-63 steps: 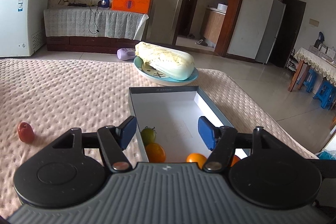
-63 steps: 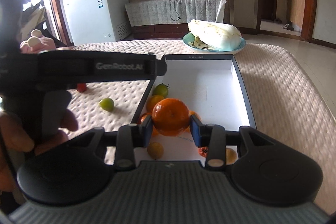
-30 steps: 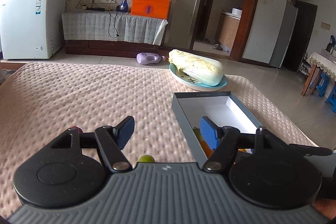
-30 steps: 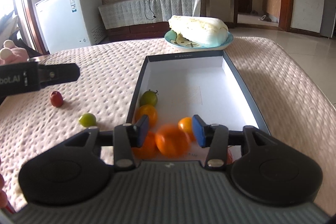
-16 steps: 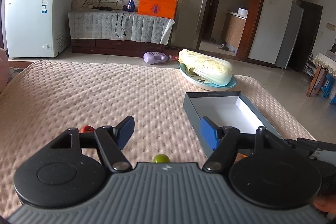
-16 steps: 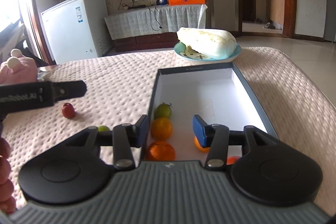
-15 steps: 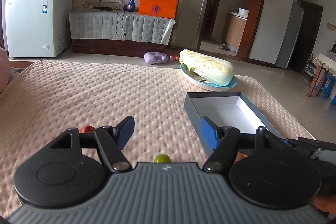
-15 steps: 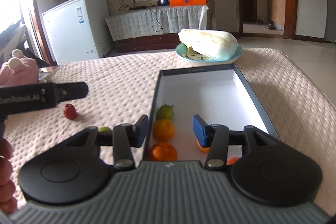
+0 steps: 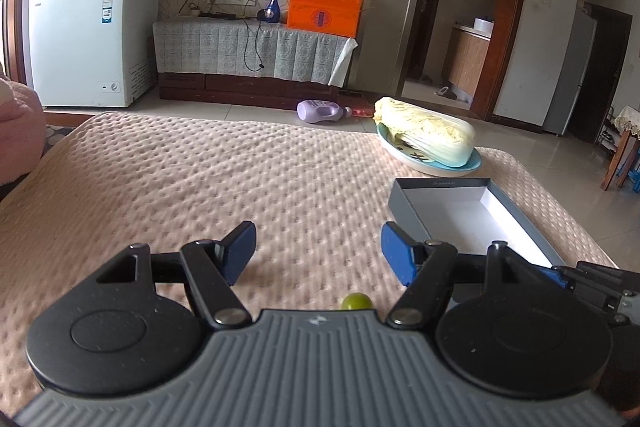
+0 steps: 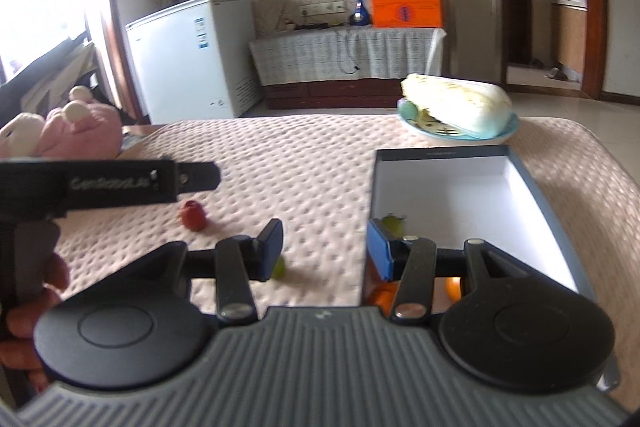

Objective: Organize fruits
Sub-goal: 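Move both tools back to the red apple and green lime, then approach the green lime with the right tool and the apple with the left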

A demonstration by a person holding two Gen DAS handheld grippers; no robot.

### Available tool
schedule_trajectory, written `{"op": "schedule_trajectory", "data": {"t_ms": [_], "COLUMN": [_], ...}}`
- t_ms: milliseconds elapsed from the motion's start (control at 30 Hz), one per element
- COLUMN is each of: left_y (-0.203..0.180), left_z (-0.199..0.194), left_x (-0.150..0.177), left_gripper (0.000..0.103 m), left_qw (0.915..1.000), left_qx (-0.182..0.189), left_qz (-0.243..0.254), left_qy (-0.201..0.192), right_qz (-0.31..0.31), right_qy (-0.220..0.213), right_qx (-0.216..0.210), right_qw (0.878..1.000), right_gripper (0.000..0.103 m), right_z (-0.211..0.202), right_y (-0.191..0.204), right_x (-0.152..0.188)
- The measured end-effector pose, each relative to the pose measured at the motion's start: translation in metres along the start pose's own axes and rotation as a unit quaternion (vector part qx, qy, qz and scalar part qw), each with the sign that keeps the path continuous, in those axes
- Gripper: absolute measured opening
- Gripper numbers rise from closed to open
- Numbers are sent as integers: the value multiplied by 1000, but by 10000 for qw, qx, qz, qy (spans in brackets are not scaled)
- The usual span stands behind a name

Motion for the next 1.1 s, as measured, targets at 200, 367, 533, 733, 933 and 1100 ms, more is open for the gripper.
{"op": "schedule_trajectory", "data": {"t_ms": [200,367,533,733,933,1100], "left_y": [21,46,66,81,85,87], "left_z": [0,-4,-7,-9,-11,-11], "left_x": [2,1,1,3,3,3], "left_gripper": [74,74,74,74,74,74], "left_qw": [9997,9989,9979,9969,9969,9970], "left_qx": [-240,-429,-579,-688,-682,-665], "left_qz": [-25,-177,-284,-361,-392,-394], "left_qy": [40,52,55,101,90,103], "right_qz": [-94,-204,-175,-224,-295,-316], "right_qy": [25,70,74,102,247,310], "right_qx": [-202,-252,-261,-362,-397,-394], "right_qw": [9997,9995,9995,9990,9985,9982], "right_gripper": [49,49,49,49,49,49], "right_z": [6,10,11,16,24,27], "right_y": [15,25,28,38,47,50], "right_x": [0,3,3,4,11,14]}}
Point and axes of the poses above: each gripper's, at about its wrist camera, not at the fingertips, and z roughly the way its jaws point, y to its left, x to its underside, the point moved 6 cm from there along z, roughly the way its jaws point, and after that the axes turned 1 degree about x, right-handed, at the moved point
